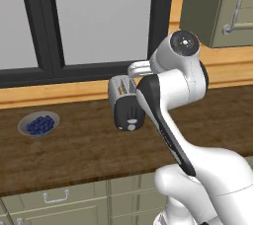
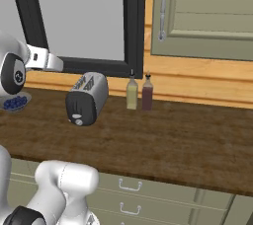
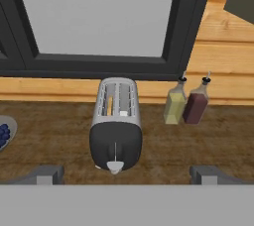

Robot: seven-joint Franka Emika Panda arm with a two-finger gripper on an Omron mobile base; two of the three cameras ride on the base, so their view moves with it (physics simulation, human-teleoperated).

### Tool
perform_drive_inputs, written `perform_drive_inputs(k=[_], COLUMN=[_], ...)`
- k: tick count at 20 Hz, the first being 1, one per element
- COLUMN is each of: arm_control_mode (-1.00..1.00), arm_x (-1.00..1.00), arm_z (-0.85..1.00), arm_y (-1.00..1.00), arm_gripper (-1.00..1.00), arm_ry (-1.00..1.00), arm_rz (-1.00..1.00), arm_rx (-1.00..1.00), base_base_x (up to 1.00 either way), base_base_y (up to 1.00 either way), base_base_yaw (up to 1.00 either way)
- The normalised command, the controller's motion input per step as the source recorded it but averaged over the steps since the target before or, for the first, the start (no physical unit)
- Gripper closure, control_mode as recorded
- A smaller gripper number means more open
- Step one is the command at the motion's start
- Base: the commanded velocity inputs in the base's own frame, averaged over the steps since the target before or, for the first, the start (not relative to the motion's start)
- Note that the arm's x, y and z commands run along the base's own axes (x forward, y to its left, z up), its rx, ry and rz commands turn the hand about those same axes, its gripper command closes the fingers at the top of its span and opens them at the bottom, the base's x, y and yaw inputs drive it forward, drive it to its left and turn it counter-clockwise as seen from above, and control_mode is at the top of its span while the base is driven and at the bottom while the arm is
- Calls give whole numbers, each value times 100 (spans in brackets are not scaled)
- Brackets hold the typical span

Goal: Start the toaster. Once the lever pops up, take the bread to the plate on the dining counter.

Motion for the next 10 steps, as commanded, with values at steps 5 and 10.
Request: perform_drive_inputs(k=[5,10], arm_control_mode=[-100,-100], arm_x=[0,0], arm_z=[0,0], arm_y=[0,0], arm_gripper=[-100,-100], arm_ry=[0,0], arm_rz=[0,0], arm_rx=[0,0], base_base_x=[0,0], base_base_y=[0,0], base_base_yaw=[0,0])
